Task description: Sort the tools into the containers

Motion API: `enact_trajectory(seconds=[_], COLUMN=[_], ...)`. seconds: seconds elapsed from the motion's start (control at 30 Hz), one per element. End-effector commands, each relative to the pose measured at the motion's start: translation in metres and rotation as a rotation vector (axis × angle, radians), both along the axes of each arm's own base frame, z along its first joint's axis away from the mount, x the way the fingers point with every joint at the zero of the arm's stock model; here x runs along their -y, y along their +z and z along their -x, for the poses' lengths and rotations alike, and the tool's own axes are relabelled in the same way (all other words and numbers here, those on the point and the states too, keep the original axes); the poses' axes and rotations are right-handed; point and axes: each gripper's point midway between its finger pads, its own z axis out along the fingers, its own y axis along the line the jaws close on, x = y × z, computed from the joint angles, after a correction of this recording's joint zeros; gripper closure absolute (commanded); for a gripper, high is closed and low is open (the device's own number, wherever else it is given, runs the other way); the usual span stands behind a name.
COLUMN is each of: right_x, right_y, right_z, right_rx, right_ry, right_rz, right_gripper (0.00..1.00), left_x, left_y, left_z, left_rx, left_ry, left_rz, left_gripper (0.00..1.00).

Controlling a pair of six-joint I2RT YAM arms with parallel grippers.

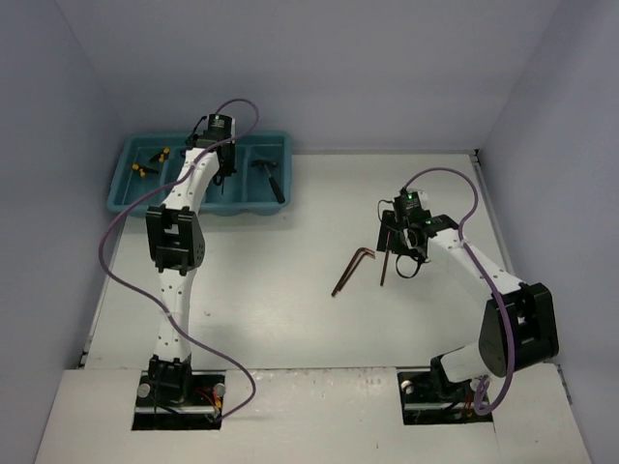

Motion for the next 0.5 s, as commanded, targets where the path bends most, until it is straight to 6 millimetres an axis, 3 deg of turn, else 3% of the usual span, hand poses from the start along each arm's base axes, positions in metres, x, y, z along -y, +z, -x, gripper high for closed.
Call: enact_trajectory(seconds=[0.0, 0.07, 0.13, 0.2, 0.47], right_x=[0.008, 0.011, 0.014, 0.014, 0.000], right_y=[-0.003, -0.014, -0.024, -0.036, -0.073], right_z=[-0.008, -0.004, 0.000, 0.003, 0.004], right_rx=[0.004, -0.026, -0.055, -0.088, -0.189], right_ry=[-0.045, -0.055, -0.059, -0.058, -0.037], right_rz=[0.020, 0.034, 0.048, 0.057, 0.013], right_gripper=[0.40, 0.41, 0.43, 0.46, 0.51], left_x=[-0.005, -0.011, -0.010, -0.006, -0.002], left_y=[0.034, 0.029, 0.034, 0.046, 0.110], left_z=[-0.021, -0.027, -0.029, -0.027, 0.003], left_rx=[0.110, 0.120, 0.141, 0.166, 0.266], left_ry=[-0.042, -0.033, -0.031, -0.040, -0.041], left_rz=[0.022, 0.038, 0.060, 0.085, 0.147], left_gripper=[1.00, 1.00, 0.93, 0.82, 0.62])
